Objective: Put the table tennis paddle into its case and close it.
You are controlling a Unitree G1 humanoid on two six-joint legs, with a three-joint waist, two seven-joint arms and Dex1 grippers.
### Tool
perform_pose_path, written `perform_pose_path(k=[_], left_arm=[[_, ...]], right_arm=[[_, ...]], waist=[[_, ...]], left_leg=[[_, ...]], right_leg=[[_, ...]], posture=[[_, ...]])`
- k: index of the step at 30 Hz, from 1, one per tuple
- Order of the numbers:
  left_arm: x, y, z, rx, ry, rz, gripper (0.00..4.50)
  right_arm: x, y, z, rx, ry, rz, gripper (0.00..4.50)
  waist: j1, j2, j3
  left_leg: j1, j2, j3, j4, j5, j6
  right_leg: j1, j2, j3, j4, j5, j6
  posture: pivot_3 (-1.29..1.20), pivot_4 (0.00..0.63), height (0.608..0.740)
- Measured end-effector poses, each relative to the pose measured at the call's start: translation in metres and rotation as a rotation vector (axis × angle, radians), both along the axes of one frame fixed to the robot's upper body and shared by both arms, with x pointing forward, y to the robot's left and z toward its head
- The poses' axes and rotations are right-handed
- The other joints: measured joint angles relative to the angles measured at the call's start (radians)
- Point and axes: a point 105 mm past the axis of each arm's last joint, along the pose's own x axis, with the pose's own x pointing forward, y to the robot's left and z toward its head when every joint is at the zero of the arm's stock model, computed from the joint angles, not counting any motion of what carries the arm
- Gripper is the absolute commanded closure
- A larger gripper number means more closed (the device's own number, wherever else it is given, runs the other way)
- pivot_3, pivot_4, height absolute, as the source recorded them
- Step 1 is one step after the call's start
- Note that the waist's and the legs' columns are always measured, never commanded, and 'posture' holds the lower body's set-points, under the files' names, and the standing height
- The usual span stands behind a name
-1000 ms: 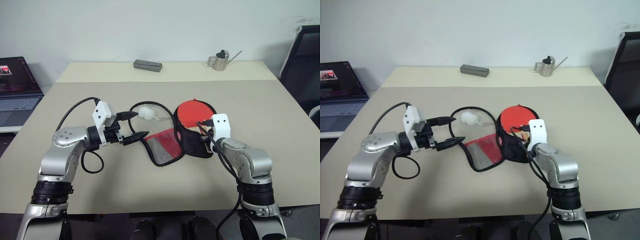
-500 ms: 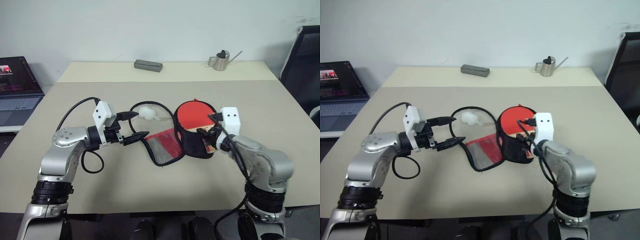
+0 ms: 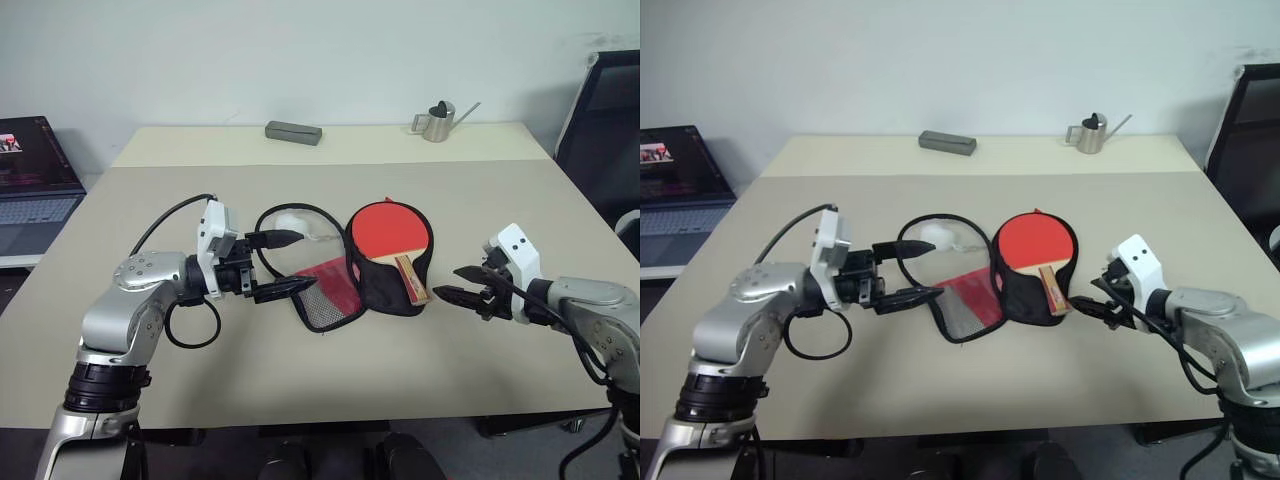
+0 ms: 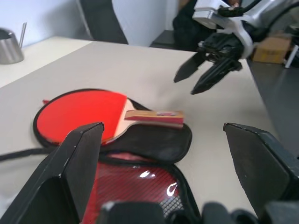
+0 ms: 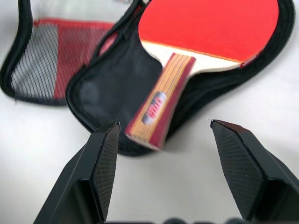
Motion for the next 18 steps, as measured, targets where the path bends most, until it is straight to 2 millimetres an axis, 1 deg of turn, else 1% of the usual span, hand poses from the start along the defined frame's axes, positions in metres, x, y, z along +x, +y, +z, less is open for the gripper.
perform_pose_path(k=[5,9,11,12,13,14,18], left_arm=[[0.000,-0.005,-0.001,0.008,0.004,-0.017,0.00],[0.000,-0.005,-0.001,0.009,0.005,-0.019,0.00],[0.000,-0.006,-0.001,0.007,0.005,-0.019,0.00],[0.000,-0.006,-0.001,0.006,0.005,-0.020,0.00],[0.000,-0.006,-0.001,0.006,0.005,-0.020,0.00],[0.000,-0.006,-0.001,0.005,0.005,-0.021,0.00],[0.000,-0.006,-0.001,0.005,0.004,-0.019,0.00]], right_arm=[[0.003,-0.004,-0.020,-0.094,0.007,0.079,1.14],[0.004,-0.002,-0.034,-0.136,0.002,0.131,1.14],[0.009,0.000,-0.040,-0.155,-0.010,0.139,1.14],[0.011,0.000,-0.042,-0.159,-0.013,0.136,1.51],[0.013,-0.001,-0.043,-0.164,-0.017,0.136,1.68],[0.015,-0.001,-0.044,-0.169,-0.020,0.135,2.00],[0.021,-0.002,-0.045,-0.180,-0.041,0.130,3.42]], waist=[[0.000,0.000,0.000],[0.001,0.000,0.000],[0.001,0.000,0.000],[0.001,0.000,0.000],[0.002,0.000,0.000],[0.003,0.000,0.000],[0.004,0.000,0.000]], left_leg=[[0.000,0.000,0.000,0.000,0.000,0.000],[0.000,0.000,0.000,0.000,0.000,0.000],[0.000,0.000,0.000,0.000,0.000,0.000],[0.000,0.000,0.000,0.000,0.000,0.000],[0.000,0.000,0.000,0.000,0.000,0.000],[0.000,0.000,0.000,0.000,0.000,0.000],[0.000,0.000,-0.001,0.000,0.000,0.000]], right_leg=[[0.001,0.000,0.000,-0.001,0.000,0.000],[0.001,0.000,0.000,-0.001,0.000,0.000],[0.001,0.000,0.000,-0.001,0.000,0.000],[0.001,0.000,0.000,-0.001,0.000,0.000],[0.001,0.000,0.000,-0.001,0.000,0.000],[0.001,0.000,0.000,-0.001,0.000,0.000],[0.001,0.000,0.000,-0.001,0.000,0.000]], posture=[[0.00,0.150,0.740],[0.00,0.150,0.740],[0.00,0.150,0.740],[0.00,0.150,0.740],[0.00,0.150,0.740],[0.00,0.150,0.740],[0.00,0.150,0.740]])
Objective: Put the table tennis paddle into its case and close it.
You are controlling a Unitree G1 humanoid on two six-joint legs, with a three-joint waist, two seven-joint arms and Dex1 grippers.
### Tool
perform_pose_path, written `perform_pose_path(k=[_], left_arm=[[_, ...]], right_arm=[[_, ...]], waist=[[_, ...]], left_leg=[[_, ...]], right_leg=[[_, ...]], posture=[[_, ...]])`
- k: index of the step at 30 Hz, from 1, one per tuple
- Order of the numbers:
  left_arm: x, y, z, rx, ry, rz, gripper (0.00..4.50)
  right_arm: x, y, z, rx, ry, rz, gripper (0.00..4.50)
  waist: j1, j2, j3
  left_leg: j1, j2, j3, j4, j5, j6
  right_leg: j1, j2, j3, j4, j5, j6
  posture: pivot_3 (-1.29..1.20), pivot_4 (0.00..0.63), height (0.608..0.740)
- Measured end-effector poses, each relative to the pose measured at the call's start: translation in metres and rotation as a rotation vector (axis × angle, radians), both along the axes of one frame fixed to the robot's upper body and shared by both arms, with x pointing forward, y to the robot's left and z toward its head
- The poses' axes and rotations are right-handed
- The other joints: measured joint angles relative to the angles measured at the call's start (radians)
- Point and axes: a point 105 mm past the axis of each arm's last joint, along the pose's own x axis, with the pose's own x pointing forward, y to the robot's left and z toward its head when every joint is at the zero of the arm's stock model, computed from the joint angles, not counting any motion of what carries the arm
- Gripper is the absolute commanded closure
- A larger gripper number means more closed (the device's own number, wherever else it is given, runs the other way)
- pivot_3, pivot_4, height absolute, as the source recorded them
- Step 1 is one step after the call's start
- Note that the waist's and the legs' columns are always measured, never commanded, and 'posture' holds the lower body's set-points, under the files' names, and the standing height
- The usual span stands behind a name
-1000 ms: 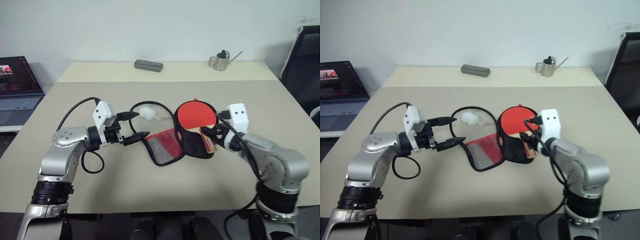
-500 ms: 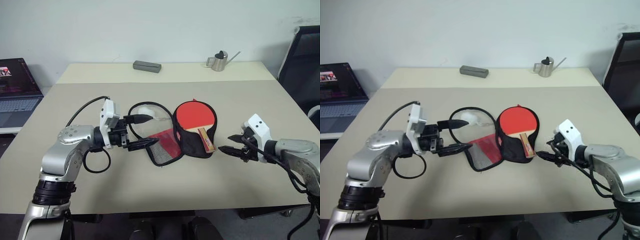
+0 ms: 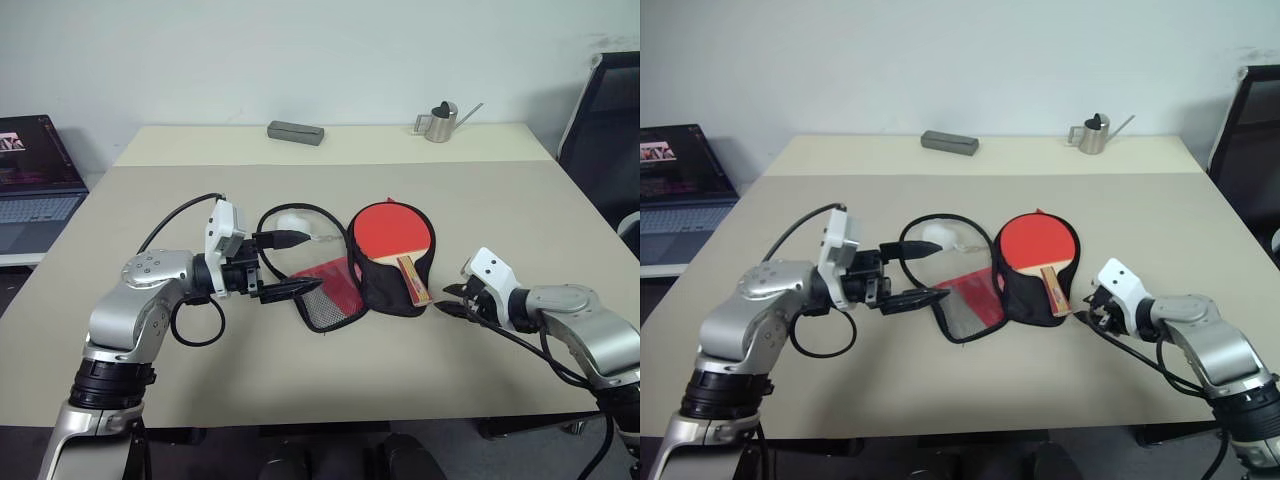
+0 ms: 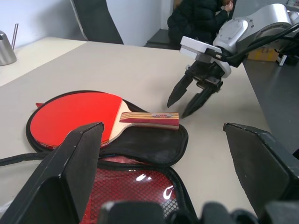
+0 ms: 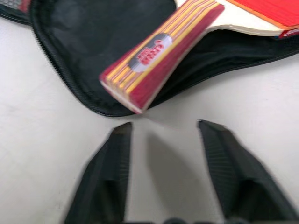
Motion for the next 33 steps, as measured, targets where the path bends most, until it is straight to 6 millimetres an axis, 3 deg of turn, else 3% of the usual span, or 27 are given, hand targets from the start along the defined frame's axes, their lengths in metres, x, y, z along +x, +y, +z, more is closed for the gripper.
perform_pose_path(k=[3,33], left_arm=[[0.000,0.000,0.000,0.000,0.000,0.001,0.00],[0.002,0.001,-0.001,0.002,0.000,0.023,0.00]], right_arm=[[0.003,0.000,-0.002,-0.017,-0.017,0.004,4.48],[-0.003,0.049,0.006,0.103,-0.027,0.111,4.48]], waist=[[0.001,0.000,0.000],[-0.001,0.000,0.000]], left_leg=[[0.000,0.000,0.000,0.000,0.000,0.000],[0.001,0.000,0.000,0.000,0.000,0.000]], right_leg=[[0.000,0.000,0.000,0.000,0.000,0.000],[0.000,0.000,0.000,0.001,0.000,0.000]], posture=[[0.00,0.150,0.740],[0.00,0.150,0.740]])
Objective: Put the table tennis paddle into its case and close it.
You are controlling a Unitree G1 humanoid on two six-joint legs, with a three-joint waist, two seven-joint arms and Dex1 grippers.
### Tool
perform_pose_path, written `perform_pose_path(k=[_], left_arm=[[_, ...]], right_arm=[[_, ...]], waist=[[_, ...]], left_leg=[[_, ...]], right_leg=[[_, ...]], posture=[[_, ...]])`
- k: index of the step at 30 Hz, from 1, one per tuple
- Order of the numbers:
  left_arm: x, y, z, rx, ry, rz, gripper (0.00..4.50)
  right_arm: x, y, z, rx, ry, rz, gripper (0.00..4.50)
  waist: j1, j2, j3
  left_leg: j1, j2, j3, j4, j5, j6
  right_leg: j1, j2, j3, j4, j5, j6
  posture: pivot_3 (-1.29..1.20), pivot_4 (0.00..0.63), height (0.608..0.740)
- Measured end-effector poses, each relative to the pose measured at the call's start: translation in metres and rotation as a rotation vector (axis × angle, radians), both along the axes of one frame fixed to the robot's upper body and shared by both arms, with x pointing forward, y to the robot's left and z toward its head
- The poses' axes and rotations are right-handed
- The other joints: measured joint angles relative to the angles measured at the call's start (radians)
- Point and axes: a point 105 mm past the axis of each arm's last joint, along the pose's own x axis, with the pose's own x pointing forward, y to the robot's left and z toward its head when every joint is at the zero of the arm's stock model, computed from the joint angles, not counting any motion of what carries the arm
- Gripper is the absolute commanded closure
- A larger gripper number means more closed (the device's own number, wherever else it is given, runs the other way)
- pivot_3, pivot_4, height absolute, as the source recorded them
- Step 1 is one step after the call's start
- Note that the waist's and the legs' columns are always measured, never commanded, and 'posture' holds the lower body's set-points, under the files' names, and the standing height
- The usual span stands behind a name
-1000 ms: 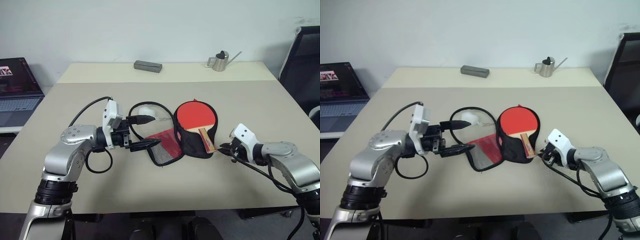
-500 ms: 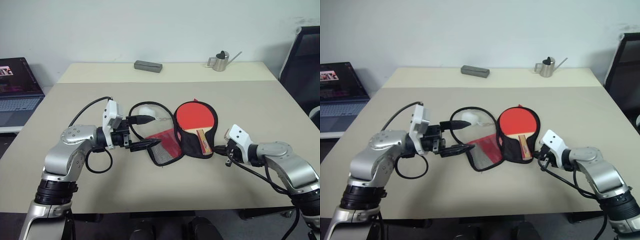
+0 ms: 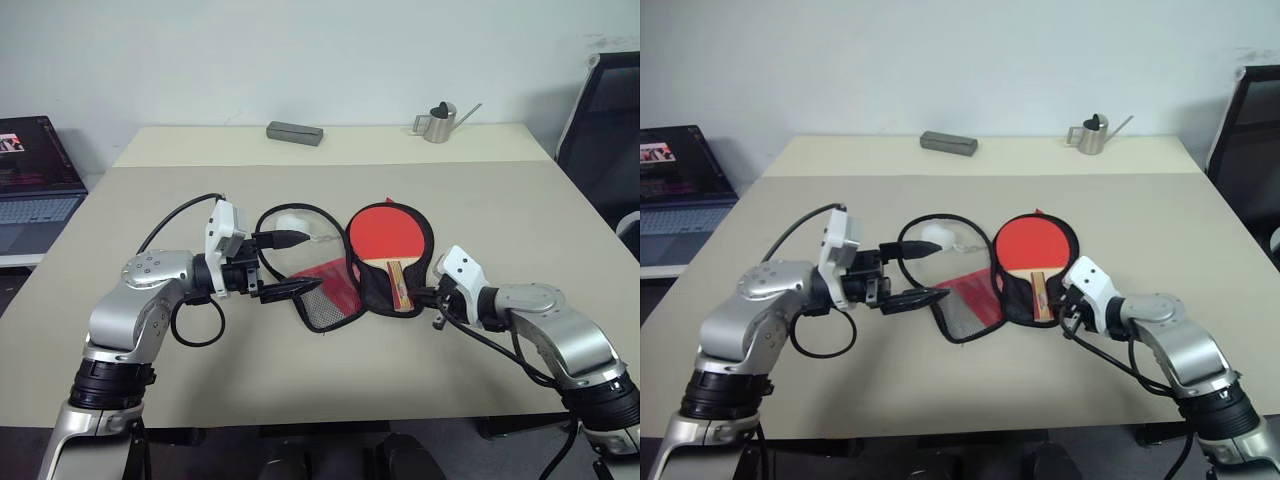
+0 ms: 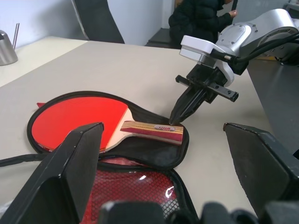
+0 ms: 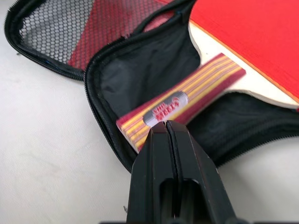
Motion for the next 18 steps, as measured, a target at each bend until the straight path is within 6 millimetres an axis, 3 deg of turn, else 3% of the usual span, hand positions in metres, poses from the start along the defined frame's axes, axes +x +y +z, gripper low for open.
perform_pose_path(k=[3,7,12,18], left_arm=[[0.000,0.002,-0.004,-0.003,0.010,0.021,0.00],[0.012,0.015,-0.005,0.003,-0.020,0.140,0.00],[0.034,0.048,-0.023,0.066,-0.022,0.352,0.00],[0.045,0.082,-0.043,0.124,-0.025,0.505,0.00]], right_arm=[[0.000,0.000,0.002,0.013,0.013,-0.005,4.48],[0.009,-0.006,0.031,0.081,-0.040,-0.029,4.48],[0.020,-0.022,0.067,0.094,-0.170,-0.027,4.48],[0.015,-0.033,0.087,0.046,-0.218,0.128,4.48]], waist=[[0.000,0.000,0.000],[0.002,0.000,0.000],[0.003,0.000,0.000],[0.005,0.000,0.000]], left_leg=[[0.000,0.000,0.000,0.000,0.000,0.000],[0.000,0.000,0.000,0.000,0.000,0.000],[0.000,0.000,0.000,0.000,0.000,0.000],[0.000,-0.001,0.000,0.000,0.000,0.000]], right_leg=[[0.000,0.000,0.000,0.000,0.000,0.000],[0.000,0.000,0.000,0.000,0.000,0.000],[0.000,0.000,0.000,-0.001,0.000,0.000],[0.000,-0.001,0.000,-0.001,0.000,0.000]], posture=[[0.00,0.150,0.740],[0.00,0.150,0.740],[0.00,0.150,0.740],[0.00,0.150,0.740]])
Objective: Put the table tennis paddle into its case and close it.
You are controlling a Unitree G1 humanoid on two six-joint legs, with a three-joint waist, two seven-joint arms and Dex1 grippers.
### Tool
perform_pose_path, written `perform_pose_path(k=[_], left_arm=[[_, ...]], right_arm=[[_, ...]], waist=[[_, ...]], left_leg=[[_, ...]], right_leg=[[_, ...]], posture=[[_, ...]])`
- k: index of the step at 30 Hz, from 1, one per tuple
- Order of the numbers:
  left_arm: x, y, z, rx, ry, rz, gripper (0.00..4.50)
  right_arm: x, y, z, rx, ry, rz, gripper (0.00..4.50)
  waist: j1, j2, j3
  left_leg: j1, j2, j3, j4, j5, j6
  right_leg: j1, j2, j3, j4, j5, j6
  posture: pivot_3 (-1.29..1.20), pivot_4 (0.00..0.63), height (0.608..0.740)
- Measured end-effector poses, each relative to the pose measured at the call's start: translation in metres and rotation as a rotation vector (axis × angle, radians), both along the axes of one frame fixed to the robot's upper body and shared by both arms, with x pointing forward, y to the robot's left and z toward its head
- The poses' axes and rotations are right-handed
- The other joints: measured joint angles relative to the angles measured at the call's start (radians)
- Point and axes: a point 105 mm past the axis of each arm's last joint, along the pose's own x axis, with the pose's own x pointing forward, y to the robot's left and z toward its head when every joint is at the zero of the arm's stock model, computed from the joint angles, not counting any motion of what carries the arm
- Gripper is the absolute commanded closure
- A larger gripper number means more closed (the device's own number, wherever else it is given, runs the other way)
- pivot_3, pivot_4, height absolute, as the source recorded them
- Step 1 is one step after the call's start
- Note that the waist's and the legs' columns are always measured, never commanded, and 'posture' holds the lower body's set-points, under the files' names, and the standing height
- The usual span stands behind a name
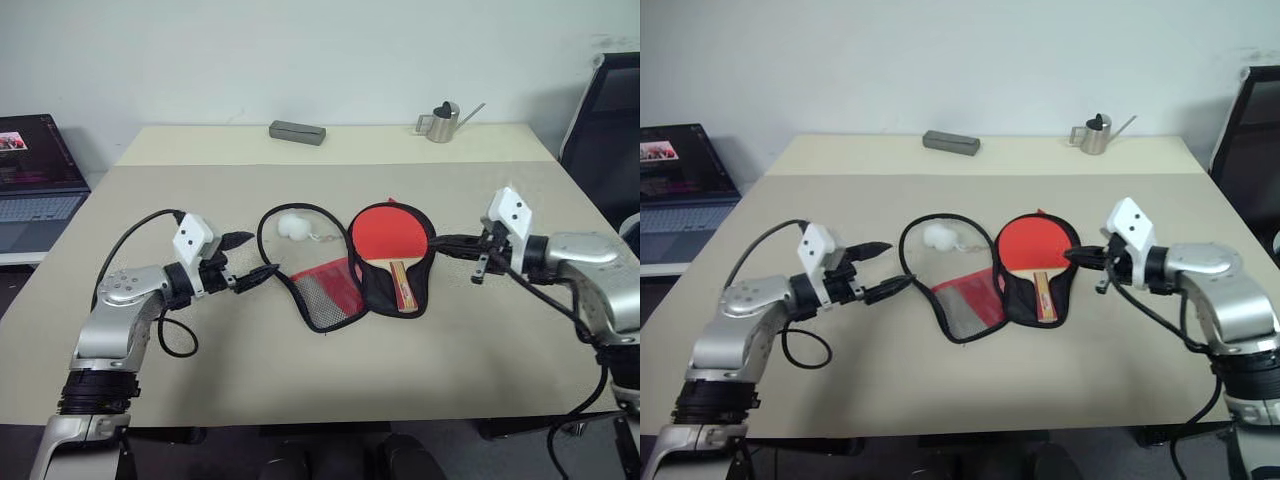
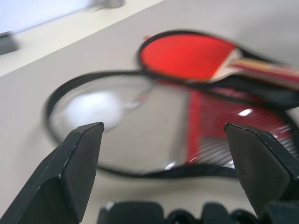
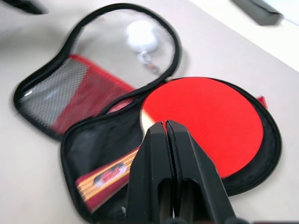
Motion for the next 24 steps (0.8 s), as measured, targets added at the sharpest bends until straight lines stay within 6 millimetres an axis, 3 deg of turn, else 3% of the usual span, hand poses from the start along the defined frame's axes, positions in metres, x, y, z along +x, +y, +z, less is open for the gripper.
perform_pose_path(k=[4,7,15,22,24], left_arm=[[0.010,0.022,-0.017,0.030,0.008,0.125,0.00],[0.016,0.026,-0.028,0.015,0.022,0.164,0.00],[0.040,0.008,-0.039,-0.046,0.031,0.177,0.00],[0.050,-0.013,-0.062,-0.038,0.099,0.143,0.00],[0.051,-0.015,-0.060,-0.037,0.097,0.129,0.00]], right_arm=[[-0.006,0.000,0.001,0.001,0.032,0.072,4.48],[-0.014,0.005,0.003,0.019,0.052,0.133,4.48],[-0.018,0.014,0.032,0.075,-0.011,0.191,4.48],[-0.025,0.019,0.038,0.084,-0.016,0.211,4.48],[-0.029,0.019,0.039,0.083,-0.014,0.216,4.48]], waist=[[0.000,0.000,0.000],[0.002,0.000,0.000],[0.010,0.000,0.000],[0.015,0.000,0.000],[0.016,0.000,0.000]], left_leg=[[0.000,0.000,0.000,0.000,0.000,0.000],[-0.001,0.000,0.000,0.000,0.000,0.000],[-0.001,-0.001,-0.001,0.001,0.000,0.000],[-0.002,-0.002,-0.001,0.001,0.000,0.000],[-0.002,-0.002,-0.002,0.001,0.000,0.000]], right_leg=[[0.000,0.000,0.000,0.000,0.000,0.000],[0.000,-0.001,0.000,0.000,0.000,0.000],[0.000,-0.001,-0.001,0.001,0.000,0.000],[0.000,-0.002,-0.002,0.000,0.000,0.000],[0.000,-0.002,-0.002,0.000,0.000,0.000]], posture=[[0.00,0.150,0.740],[0.00,0.150,0.740],[0.00,0.150,0.740],[0.00,0.150,0.740],[0.00,0.150,0.740]])
